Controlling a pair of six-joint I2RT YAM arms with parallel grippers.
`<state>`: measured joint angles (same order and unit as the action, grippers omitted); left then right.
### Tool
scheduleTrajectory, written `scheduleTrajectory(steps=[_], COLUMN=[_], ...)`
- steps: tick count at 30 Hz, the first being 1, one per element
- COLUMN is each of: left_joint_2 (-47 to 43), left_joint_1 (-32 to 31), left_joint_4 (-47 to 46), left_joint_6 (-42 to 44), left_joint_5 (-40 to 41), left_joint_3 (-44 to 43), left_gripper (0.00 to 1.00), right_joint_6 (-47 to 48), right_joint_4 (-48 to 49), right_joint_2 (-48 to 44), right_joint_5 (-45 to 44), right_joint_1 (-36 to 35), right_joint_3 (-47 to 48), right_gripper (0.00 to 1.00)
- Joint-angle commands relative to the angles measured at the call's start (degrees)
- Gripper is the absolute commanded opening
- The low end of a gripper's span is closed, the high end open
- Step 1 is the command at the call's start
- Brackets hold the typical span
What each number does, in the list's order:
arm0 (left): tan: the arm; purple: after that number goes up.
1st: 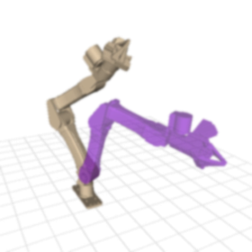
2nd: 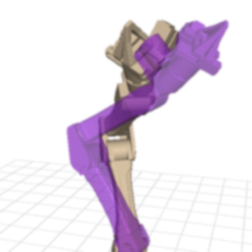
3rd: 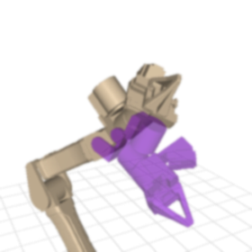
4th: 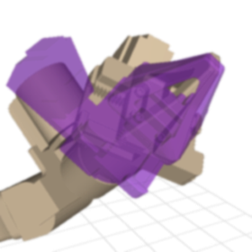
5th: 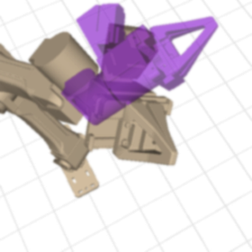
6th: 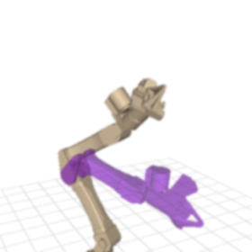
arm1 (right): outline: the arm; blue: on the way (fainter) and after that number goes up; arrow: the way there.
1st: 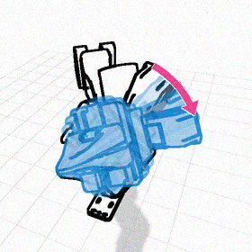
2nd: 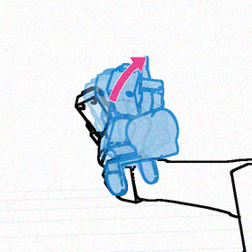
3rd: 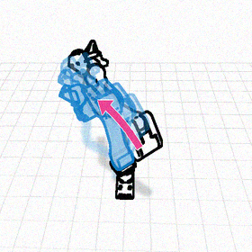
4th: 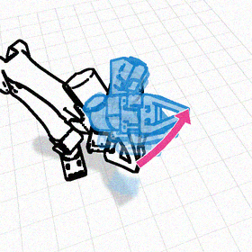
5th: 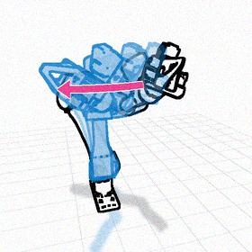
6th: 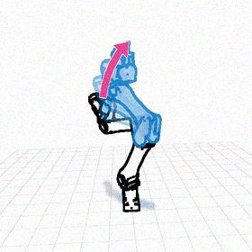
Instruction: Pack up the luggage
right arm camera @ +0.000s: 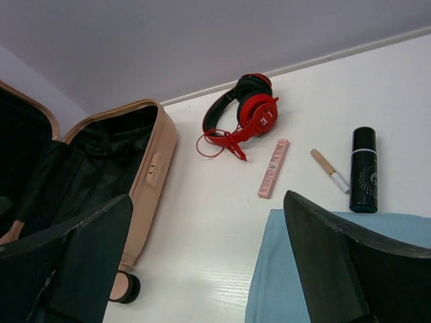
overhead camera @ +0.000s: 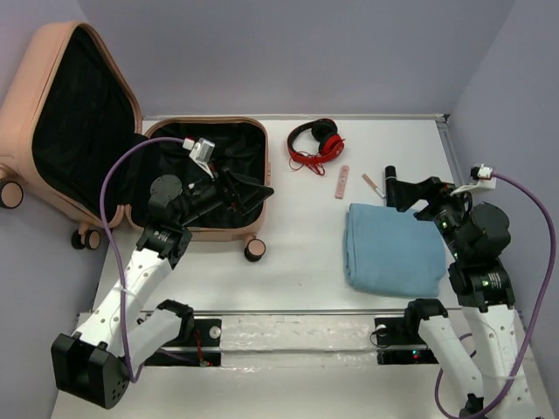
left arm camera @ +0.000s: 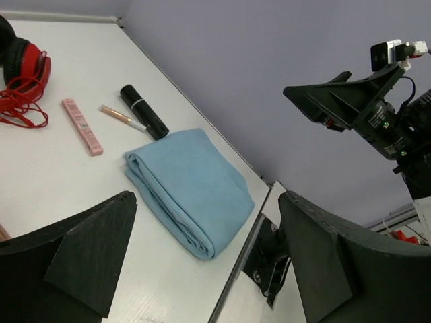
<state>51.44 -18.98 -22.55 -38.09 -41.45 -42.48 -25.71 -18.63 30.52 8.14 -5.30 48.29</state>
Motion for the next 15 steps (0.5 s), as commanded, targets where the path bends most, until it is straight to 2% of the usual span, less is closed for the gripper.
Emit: scheduleTrajectory(steps=[1,4,5,6,8,11,12,13,14,15], left_joint_2=[2.61,6.54,7.96,11.45,15.16,22.46,24.48,30.15,30.21,34.13], left_joint_1=[-4.82,-14.21,-19.98,-22.74,-28.88,-32.51,-33.13,-34.96,-34.98,-36.37], left_joint_4=[-4.78,-4.01,-2.17,2.72,6.62,10.41,11.11,12.42,12.44,12.87], left_joint_6=[-0.67,1.42,2.74,5.62,7.13,7.94,7.85,7.68,7.76,7.68], left_joint_5=[2.42,8.65,13.63,16.64,25.58,33.59,35.20,37.04,37.75,38.02], left_joint_3=[-2.08,-2.78,-5.05,-6.64,-10.15,-12.44,-12.89,-14.02,-14.64,-15.43], left_gripper=[0.99,0.99,0.99,0.99,0.99,0.99,0.99,0.99,0.99,0.99], right_joint_6=[1.10,1.02,1.02,1.10,1.10,1.28,1.28,1.19,1.19,1.11], right_joint_4=[-0.44,-0.70,-0.96,-1.05,-1.67,-2.63,-2.72,-2.81,-2.81,-2.73], right_joint_2=[-0.64,-0.38,-0.20,-0.03,0.32,0.94,1.29,1.64,1.64,2.08], right_joint_5=[-1.90,-2.17,-2.34,-2.51,-2.78,-3.04,-3.13,-2.78,-2.52,-2.34], right_joint_1=[0.20,0.20,0.20,0.20,0.20,0.20,0.20,0.20,0.20,0.20], right_joint_3=[1.98,1.80,1.72,1.72,1.98,2.68,2.68,2.60,2.60,2.42], right_gripper=[1.00,1.00,0.98,0.96,0.95,0.99,1.00,1.00,1.00,1.00])
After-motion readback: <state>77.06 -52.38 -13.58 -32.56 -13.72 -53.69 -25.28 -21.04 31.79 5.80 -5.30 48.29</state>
